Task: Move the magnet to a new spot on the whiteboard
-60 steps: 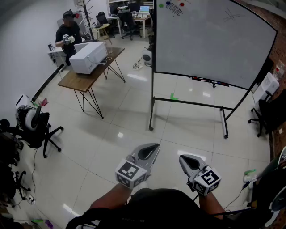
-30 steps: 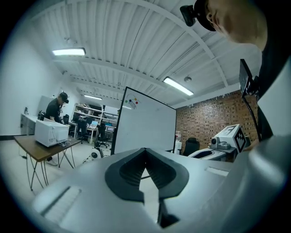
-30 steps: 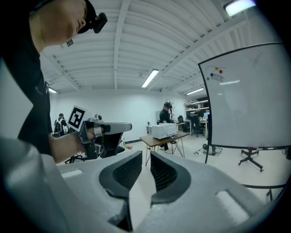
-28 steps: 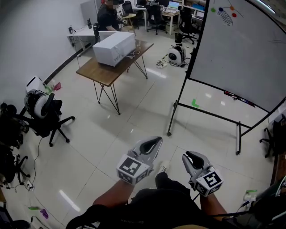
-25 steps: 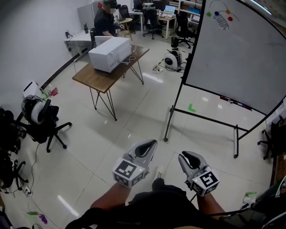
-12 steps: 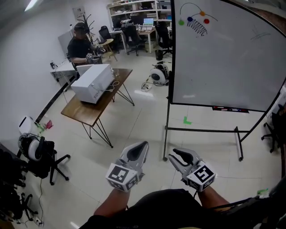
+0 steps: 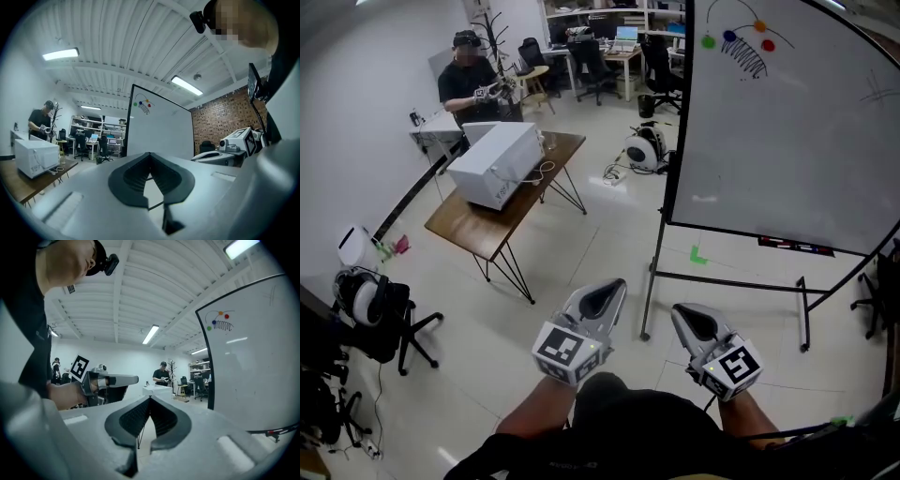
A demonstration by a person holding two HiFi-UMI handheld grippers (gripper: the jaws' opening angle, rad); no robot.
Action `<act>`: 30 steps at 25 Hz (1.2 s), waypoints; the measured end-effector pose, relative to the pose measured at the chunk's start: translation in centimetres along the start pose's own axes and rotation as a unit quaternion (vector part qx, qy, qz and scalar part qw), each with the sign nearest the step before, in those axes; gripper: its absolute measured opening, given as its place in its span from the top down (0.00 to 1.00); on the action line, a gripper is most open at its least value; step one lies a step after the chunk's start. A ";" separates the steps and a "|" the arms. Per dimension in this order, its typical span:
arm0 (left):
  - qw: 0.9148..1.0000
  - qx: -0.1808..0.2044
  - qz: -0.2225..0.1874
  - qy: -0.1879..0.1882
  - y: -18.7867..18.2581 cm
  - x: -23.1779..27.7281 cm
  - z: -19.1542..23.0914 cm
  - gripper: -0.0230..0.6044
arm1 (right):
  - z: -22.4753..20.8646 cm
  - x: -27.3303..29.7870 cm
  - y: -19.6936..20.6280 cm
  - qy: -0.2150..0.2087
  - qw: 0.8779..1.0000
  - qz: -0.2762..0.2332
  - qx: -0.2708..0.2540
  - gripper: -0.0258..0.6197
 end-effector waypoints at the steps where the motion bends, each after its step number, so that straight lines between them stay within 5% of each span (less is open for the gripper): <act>1: 1.000 -0.004 0.004 0.005 0.4 0.6 0.4 0.94 | -0.3 0.2 -0.1 0.001 1.000 -0.006 -0.005 0.96; 21: 0.995 -0.023 0.005 0.102 -1.1 13.1 14.6 0.94 | -9.1 12.9 -1.9 0.079 0.997 0.007 -0.024 0.96; 30: 0.985 -0.008 -0.005 0.173 -2.1 19.6 17.0 0.94 | -12.4 14.1 -1.8 0.165 0.986 -0.018 -0.027 0.96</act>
Point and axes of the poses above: the fingertips, and each gripper's own axes: x forward along the fingers, z to its left, y out of its underside, the point moved 10 cm from there along -x, backward along the fingers, and after that the axes turned 2 degrees about -z, right-handed, at the moved point
